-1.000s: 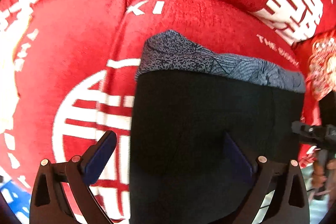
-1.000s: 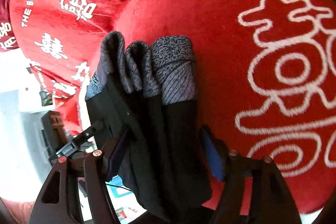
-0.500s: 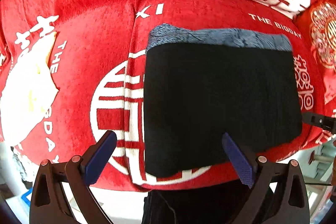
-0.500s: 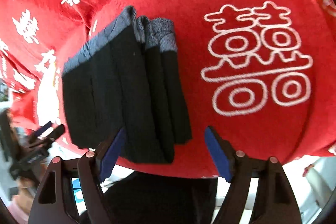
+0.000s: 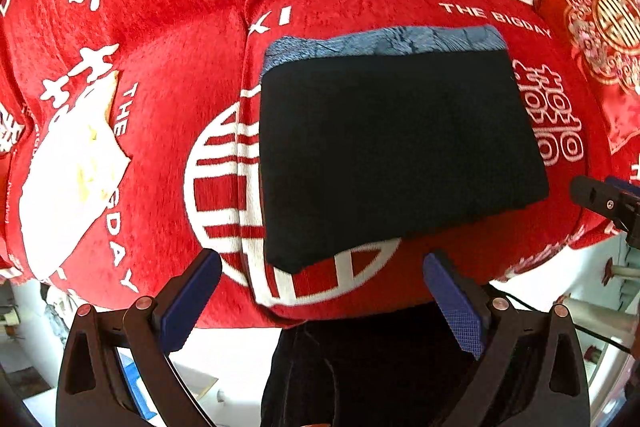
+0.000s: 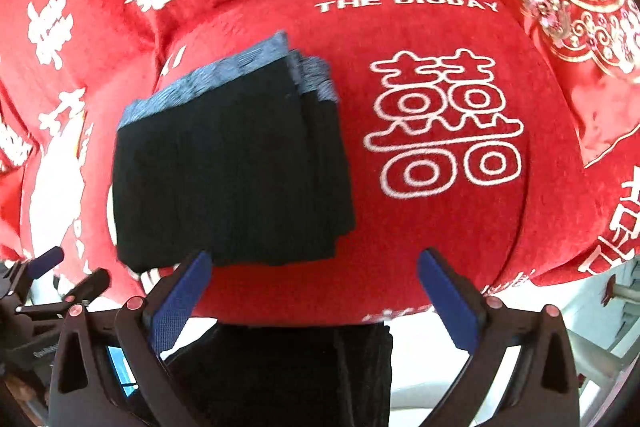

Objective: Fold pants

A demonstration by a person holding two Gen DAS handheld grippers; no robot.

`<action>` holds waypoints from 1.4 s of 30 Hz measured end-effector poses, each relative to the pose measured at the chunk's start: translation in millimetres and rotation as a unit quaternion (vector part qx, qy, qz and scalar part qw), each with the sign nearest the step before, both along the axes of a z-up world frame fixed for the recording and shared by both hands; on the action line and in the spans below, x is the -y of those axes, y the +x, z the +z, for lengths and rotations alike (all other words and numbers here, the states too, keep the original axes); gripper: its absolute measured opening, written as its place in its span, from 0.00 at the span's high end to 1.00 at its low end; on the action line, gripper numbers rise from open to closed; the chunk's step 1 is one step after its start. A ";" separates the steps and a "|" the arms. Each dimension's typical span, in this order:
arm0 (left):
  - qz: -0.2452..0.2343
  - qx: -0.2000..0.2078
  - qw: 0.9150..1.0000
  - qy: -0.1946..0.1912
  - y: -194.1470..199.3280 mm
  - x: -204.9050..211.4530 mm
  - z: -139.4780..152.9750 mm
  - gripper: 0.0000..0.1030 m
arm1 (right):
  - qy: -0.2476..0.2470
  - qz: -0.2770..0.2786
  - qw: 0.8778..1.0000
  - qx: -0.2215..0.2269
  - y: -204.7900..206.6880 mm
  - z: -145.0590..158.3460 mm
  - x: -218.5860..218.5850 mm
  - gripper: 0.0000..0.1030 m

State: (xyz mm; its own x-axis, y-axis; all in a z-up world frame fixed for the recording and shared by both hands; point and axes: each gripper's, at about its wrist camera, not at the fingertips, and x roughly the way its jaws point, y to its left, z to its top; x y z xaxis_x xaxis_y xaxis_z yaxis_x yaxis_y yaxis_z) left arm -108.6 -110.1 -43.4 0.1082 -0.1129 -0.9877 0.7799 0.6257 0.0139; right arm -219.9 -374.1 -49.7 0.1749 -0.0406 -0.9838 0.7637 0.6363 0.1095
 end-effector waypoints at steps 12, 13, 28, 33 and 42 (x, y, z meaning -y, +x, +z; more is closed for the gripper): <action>0.031 0.023 0.999 0.002 -5.1 -13.1 41.5 0.02 | -0.009 0.030 1.000 0.004 20.3 58.2 -43.7 0.00; 0.031 0.024 0.999 0.001 -4.6 -14.4 44.5 0.02 | -0.010 0.030 0.999 0.004 21.7 60.8 -45.5 0.00; 0.050 0.027 0.998 -0.015 7.5 -29.0 68.9 0.02 | -0.023 0.026 0.999 -0.019 38.0 79.7 -63.2 0.00; 0.044 0.028 0.998 -0.017 4.1 -28.2 71.5 0.02 | -0.029 0.027 0.999 -0.030 38.3 80.7 -66.2 0.00; 0.037 0.030 0.999 -0.019 1.7 -26.2 73.4 0.02 | -0.037 0.029 0.998 -0.036 37.5 83.0 -70.9 0.00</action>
